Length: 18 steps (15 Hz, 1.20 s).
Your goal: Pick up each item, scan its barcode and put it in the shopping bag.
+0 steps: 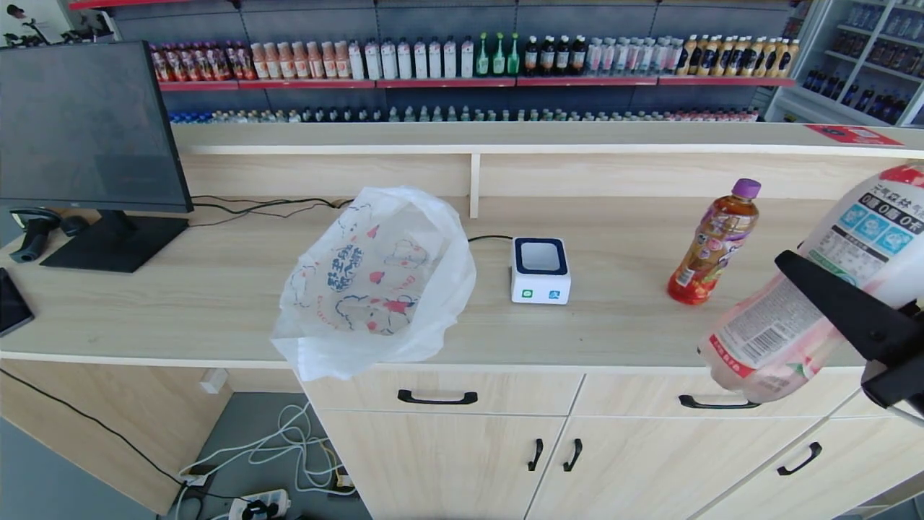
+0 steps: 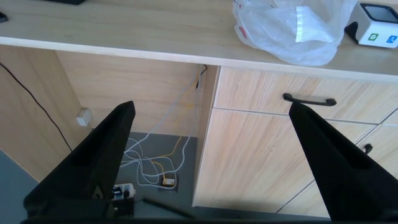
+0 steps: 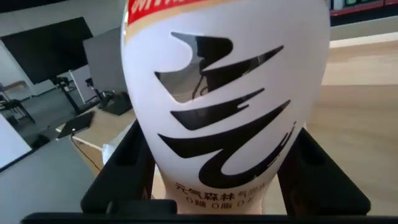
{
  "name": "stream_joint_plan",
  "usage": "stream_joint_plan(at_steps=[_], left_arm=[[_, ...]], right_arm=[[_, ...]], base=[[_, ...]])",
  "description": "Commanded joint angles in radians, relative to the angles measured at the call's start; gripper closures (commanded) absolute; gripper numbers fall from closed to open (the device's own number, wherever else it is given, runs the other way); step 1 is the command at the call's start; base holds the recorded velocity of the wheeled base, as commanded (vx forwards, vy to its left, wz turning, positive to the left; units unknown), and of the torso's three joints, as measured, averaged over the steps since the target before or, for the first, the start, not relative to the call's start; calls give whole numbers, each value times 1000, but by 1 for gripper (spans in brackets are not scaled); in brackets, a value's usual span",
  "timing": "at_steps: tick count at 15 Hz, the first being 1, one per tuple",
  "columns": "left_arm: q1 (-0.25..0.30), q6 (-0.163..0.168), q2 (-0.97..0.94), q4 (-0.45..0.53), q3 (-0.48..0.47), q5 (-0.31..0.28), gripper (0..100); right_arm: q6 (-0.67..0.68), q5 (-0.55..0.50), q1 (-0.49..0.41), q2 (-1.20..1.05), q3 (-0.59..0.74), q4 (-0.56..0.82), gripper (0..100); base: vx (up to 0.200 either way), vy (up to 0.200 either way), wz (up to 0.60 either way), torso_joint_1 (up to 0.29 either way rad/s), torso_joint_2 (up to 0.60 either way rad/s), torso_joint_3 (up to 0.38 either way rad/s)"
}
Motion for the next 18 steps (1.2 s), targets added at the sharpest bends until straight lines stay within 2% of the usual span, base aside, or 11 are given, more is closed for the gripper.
stream_joint_plan(at_steps=[1,2,6,9,10,12,15,18], left_arm=[[2,-1,0,0,0,0,0],[2,-1,0,0,0,0,0],[0,1,0,0,0,0,0],[0,1,0,0,0,0,0],[2,1,0,0,0,0,0],[2,-1,0,0,0,0,0],[2,-1,0,0,0,0,0],[2,1,0,0,0,0,0]], right_arm=[[86,19,86,100,-39,-57,100],[201,21,120,144,-52,-118,100],[241,21,184,170,-110,-118,100],[260,21,198,180,-140,-118,100],[280,21,276,176,-162,-118,100],[287,21,350,181,-179,-118,100],[297,19,411,196,-210,-118,100],[310,19,420,213,-260,-118,100]], base=[[0,0,0,0,0,0],[0,0,0,0,0,0],[0,0,0,0,0,0],[0,0,0,0,0,0],[0,0,0,0,0,0],[0,0,0,0,0,0],[0,0,0,0,0,0],[0,0,0,0,0,0]])
